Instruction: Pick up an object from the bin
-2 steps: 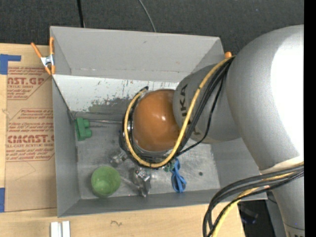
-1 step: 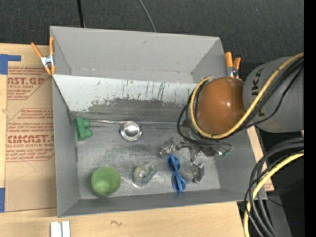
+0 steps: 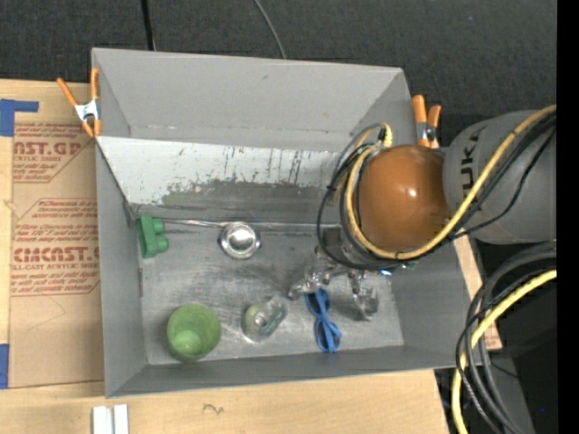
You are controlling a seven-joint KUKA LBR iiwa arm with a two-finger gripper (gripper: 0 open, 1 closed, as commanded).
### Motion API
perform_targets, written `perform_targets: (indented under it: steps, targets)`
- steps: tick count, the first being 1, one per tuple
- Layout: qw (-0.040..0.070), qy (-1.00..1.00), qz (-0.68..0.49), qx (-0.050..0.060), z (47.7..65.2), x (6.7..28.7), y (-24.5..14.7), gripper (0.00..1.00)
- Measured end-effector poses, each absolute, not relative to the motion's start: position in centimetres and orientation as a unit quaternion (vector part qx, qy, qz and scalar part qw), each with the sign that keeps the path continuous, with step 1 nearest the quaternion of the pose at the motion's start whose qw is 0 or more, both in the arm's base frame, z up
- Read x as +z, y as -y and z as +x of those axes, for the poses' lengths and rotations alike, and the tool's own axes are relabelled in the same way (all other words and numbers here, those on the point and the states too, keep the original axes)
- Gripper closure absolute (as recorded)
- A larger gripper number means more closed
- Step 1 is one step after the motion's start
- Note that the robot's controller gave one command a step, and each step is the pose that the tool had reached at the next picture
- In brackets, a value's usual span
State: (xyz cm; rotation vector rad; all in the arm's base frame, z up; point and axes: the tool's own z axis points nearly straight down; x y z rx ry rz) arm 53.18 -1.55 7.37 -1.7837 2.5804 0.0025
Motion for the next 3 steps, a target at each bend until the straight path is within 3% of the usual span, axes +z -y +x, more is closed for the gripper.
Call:
perform_targets:
  steps: [1, 2, 3]
  targets:
    - [0.001, -0.823, -0.568, 0.001, 53.1, 7.3, 1.6, 1.0]
    - [0.004, -0.819, -0.574, -0.002, 56.1, 16.9, 1.8, 1.0]
    - [0.005, -0.81, -0.587, -0.002, 56.7, 28.4, 0.7, 1.0]
